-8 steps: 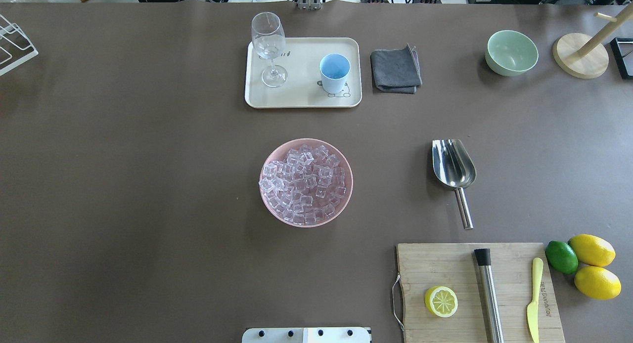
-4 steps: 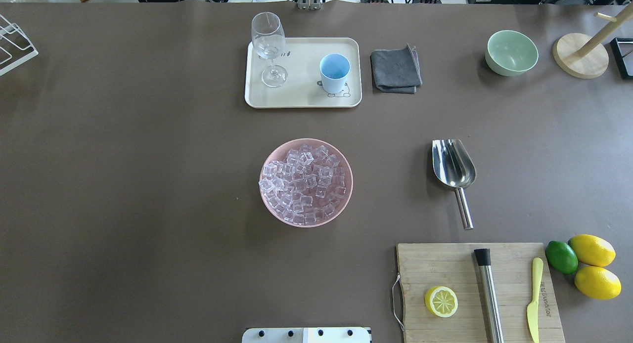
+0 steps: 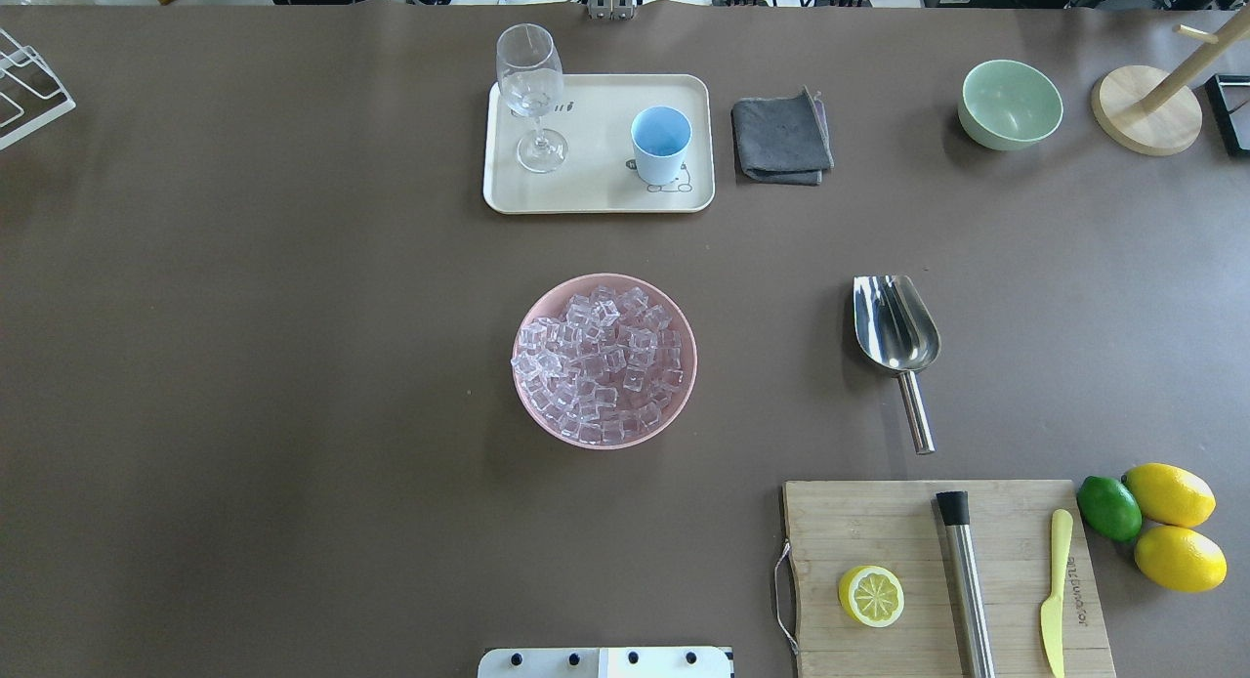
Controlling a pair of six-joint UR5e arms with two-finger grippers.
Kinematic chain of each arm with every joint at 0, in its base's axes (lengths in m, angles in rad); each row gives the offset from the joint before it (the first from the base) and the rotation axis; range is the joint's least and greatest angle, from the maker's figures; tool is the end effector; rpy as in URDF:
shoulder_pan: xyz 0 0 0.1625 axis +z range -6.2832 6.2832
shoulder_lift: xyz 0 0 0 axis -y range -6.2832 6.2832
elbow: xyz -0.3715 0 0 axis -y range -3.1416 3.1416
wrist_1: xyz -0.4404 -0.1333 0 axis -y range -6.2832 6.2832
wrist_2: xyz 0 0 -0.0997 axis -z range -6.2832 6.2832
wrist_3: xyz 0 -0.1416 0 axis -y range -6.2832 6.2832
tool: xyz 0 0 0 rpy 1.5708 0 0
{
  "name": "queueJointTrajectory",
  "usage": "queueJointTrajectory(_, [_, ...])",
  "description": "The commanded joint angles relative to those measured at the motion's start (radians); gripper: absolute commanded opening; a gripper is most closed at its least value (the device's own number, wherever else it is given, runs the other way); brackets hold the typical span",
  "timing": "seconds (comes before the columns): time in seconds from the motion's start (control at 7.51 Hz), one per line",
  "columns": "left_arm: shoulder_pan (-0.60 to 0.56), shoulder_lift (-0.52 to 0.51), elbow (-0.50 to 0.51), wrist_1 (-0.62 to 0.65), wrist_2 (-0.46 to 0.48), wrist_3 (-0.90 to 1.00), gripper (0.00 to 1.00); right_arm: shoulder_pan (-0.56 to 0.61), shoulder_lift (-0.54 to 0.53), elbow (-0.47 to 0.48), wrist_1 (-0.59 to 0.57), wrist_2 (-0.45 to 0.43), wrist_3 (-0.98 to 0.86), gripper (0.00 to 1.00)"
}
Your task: Put ice in cup with scoop
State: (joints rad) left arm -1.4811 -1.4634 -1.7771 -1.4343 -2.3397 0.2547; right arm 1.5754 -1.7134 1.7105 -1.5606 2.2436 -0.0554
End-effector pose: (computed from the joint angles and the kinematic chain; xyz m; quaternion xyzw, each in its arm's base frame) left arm 0.0096 -0.4954 0.5938 0.0135 0.3751 0.1519 0.9143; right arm 0.0473 -0.4879 0.6415 0.0133 -0.3298 -0.0252 0.9436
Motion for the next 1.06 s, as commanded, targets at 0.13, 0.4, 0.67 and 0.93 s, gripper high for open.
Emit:
queueJointTrajectory(0.13, [-0.002, 0.000, 0.010, 0.000, 0.000, 0.000, 0.98, 0.000, -0.002, -0.003, -0.007, 0.011, 0.003, 1.00])
queueJointTrajectory(0.4, [-0.002, 0.000, 0.007, 0.000, 0.000, 0.000, 0.98, 0.000, -0.003, -0.006, -0.012, 0.014, 0.006, 1.00])
queueJointTrajectory(0.67, [0.005, -0.002, 0.004, -0.001, -0.001, 0.000, 0.98, -0.002, 0.000, -0.002, -0.039, 0.016, 0.005, 1.00])
queueJointTrajectory(0.93, [0.004, 0.002, 0.005, 0.000, 0.000, 0.000, 0.98, -0.006, 0.001, -0.006, -0.047, 0.027, 0.006, 1.00])
